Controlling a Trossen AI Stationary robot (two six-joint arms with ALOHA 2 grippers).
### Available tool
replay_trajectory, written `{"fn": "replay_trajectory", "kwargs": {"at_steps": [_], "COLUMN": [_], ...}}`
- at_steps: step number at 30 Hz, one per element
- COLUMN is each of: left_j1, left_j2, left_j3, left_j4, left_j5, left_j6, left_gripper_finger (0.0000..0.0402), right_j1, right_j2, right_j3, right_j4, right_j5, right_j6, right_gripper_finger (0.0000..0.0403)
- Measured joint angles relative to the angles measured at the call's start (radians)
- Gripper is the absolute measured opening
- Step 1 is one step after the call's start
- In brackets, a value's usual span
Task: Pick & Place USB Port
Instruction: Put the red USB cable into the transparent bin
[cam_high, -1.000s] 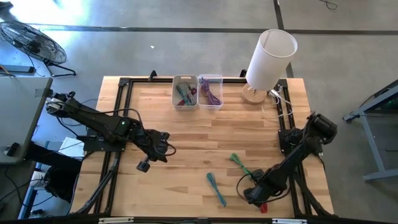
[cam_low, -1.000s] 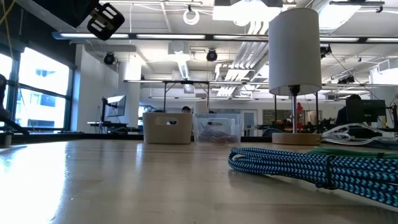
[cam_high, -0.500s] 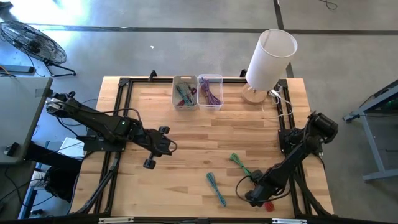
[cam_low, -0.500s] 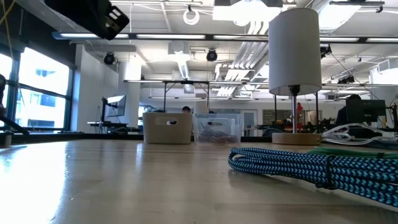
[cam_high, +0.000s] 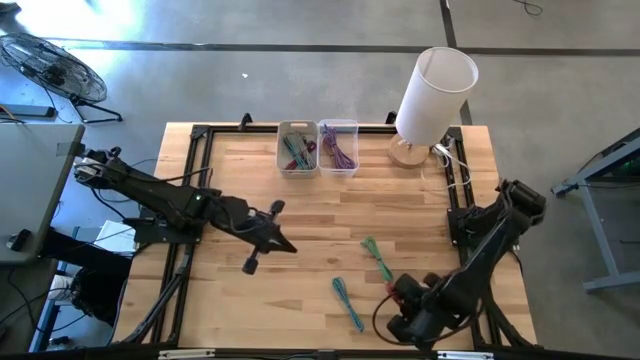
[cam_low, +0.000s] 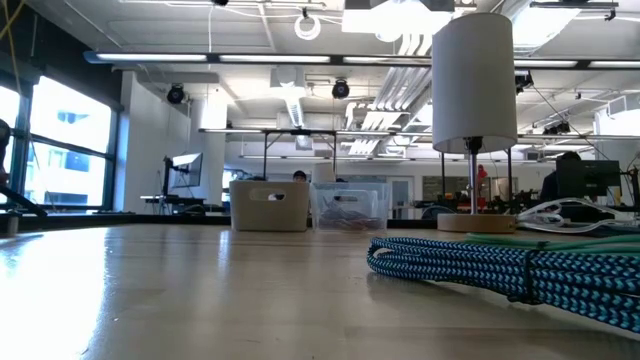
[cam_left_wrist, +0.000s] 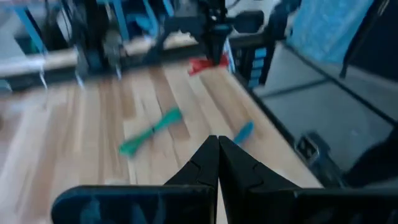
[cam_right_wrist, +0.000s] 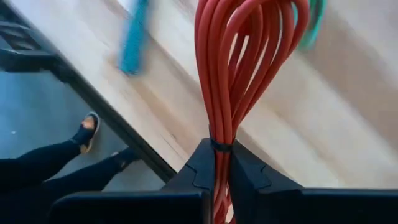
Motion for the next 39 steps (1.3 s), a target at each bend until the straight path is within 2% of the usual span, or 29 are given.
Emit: {"fn": "replay_trajectory", "kwargs": {"at_steps": [6,11,17,23,30,36,39], "left_j1": [0.022,0.058,0.061,0.061,0.061,0.061,0.061], "left_j2": [0.0,0.001,0.001,0.001,0.014,0.055,0.104], "left_j3": [0.0,0.0,0.0,0.0,0.001,0.0,0.001], "left_j4": [0.102,0.142,0.296,0.41,0.435,0.465,0.545], "left_j5": [0.0,0.021,0.018,0.018,-0.035,-0.061,-0.06], "left_j6": [0.038,0.029,0.029,0.036,0.042,0.037,0.029], "left_gripper_finger": [0.0015,0.0069,0.0138,0.0178,0.0182,0.0182,0.0182], "right_j1": [-0.012,-0.039,-0.113,-0.22,-0.324,-0.383,-0.406], "right_j2": [-0.001,-0.002,-0.002,-0.002,-0.003,-0.003,-0.003], "right_j3": [0.249,0.392,0.482,0.525,0.541,0.541,0.541], "right_j4": [-0.21,-0.26,-0.259,-0.208,-0.028,0.023,0.034], "right_j5": [0.218,0.367,0.448,0.462,0.382,0.297,0.255], "right_j6": [-0.202,-0.42,-0.707,-1.014,-1.371,-1.542,-1.588], "right_gripper_finger": [0.0012,0.0012,0.0012,0.0012,0.0012,0.0012,0.0012]}}
